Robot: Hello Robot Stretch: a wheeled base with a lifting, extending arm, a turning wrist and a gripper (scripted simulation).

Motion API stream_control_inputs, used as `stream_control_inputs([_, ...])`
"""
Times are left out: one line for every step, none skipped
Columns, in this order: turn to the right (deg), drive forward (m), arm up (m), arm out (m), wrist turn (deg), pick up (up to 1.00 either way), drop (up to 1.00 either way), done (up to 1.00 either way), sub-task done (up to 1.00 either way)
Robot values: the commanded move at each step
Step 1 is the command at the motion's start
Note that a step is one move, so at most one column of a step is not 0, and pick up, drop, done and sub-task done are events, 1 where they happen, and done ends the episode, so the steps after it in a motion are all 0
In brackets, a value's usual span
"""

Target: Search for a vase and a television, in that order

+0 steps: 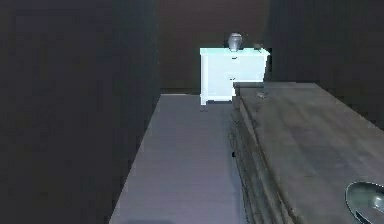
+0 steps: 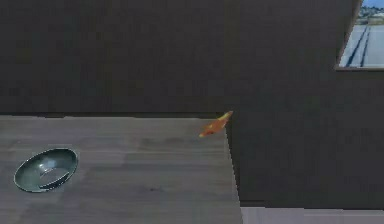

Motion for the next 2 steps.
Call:
stream_control_inputs([0.0, 1.0, 0.0, 0.0, 0.0, 0.0, 0.0, 0.0, 0.0])
stream_control_inputs([0.0, 1.0, 0.0, 0.0, 0.0, 0.0, 0.0, 0.0, 0.0])
